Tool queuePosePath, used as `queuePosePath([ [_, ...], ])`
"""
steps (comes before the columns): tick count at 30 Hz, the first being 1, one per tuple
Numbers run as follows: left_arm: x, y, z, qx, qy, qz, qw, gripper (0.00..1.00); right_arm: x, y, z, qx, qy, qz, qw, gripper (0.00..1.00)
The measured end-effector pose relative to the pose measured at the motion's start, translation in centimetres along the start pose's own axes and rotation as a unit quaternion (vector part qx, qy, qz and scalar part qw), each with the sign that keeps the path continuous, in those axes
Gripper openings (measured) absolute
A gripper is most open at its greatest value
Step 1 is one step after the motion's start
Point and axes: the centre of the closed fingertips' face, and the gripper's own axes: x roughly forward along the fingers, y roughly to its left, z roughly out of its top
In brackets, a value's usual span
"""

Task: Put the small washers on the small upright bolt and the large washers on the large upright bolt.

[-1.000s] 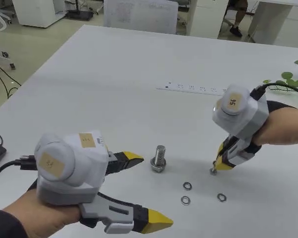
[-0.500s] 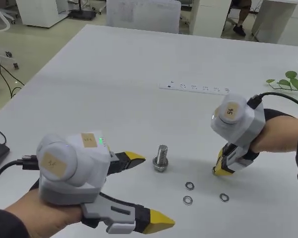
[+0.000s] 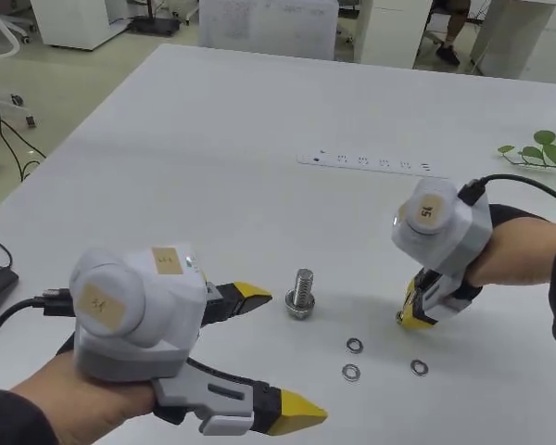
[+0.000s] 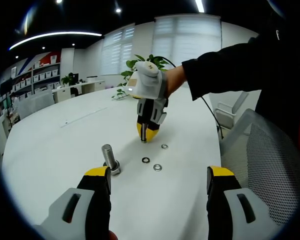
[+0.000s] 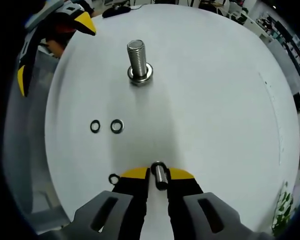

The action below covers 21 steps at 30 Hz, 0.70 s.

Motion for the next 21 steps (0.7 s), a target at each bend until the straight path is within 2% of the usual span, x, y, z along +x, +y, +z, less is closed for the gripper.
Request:
queuePosePath([
  [12,0.0,0.0,-0.1,0.0,0.0,-0.002,1.0,0.78,-0.9,0.0,-0.2,0.017,-0.009,-0.012,0.9997,0.28],
  [21,0.2,0.0,0.0,0.001,-0.006,-0.007,1.0,0.79,-2.6,0.3,-0.1,0.021,-0.016,-0.027,0.9993,0.33],
])
